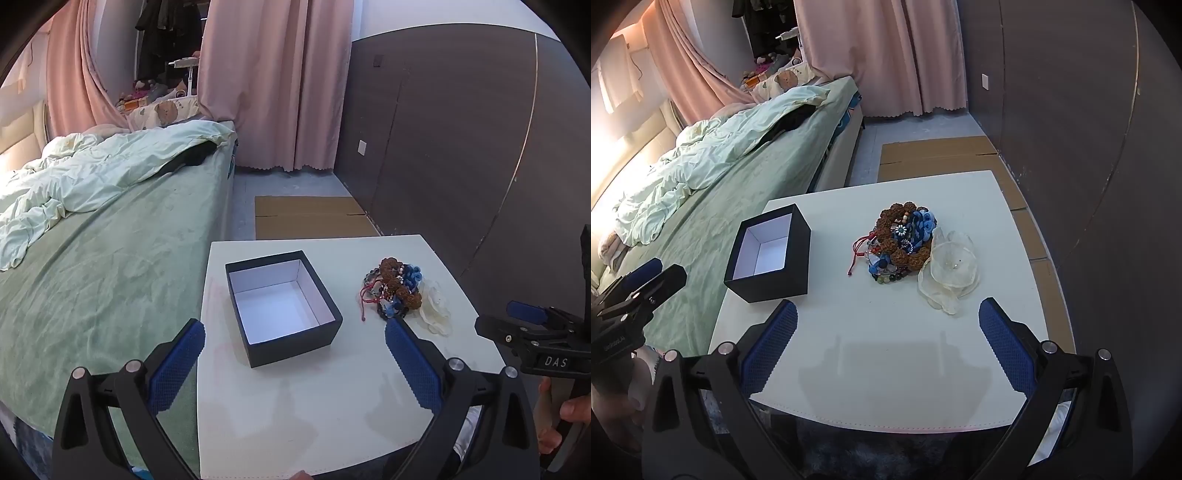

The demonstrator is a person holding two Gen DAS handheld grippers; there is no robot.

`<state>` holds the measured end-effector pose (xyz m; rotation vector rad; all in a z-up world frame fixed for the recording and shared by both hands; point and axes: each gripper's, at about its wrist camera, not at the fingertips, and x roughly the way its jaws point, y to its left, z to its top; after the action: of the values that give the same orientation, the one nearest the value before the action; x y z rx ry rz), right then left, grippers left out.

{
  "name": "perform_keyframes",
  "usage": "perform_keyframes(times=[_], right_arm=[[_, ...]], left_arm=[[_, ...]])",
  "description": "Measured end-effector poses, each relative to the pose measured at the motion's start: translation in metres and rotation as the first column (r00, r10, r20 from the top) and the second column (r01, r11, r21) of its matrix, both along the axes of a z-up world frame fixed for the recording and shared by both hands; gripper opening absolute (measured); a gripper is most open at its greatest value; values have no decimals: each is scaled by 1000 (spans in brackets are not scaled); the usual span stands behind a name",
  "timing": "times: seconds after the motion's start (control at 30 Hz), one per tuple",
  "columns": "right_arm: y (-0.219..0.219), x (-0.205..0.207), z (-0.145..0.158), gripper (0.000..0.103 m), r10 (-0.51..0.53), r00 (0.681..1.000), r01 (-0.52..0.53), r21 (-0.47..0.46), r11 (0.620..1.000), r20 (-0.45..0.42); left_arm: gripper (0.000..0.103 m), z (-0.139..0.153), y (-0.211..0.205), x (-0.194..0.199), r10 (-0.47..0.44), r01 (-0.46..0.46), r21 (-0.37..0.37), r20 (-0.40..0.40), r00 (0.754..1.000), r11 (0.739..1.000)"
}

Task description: Organize jewelry

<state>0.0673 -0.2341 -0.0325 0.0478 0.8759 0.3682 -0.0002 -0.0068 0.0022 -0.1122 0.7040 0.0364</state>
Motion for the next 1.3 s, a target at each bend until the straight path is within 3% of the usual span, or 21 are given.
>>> perform_keyframes(times=[0.37,1.3], right_arm=[[-1,0,1,98,1,1000,-1,2,1000,0],[3,2,0,98,4,1000,-4,-9,1000,-10]], left_arm=[[95,1,-8,-1,8,-8,62,-1,1000,998],[95,0,1,2,11,-11,24,-8,1000,1000]])
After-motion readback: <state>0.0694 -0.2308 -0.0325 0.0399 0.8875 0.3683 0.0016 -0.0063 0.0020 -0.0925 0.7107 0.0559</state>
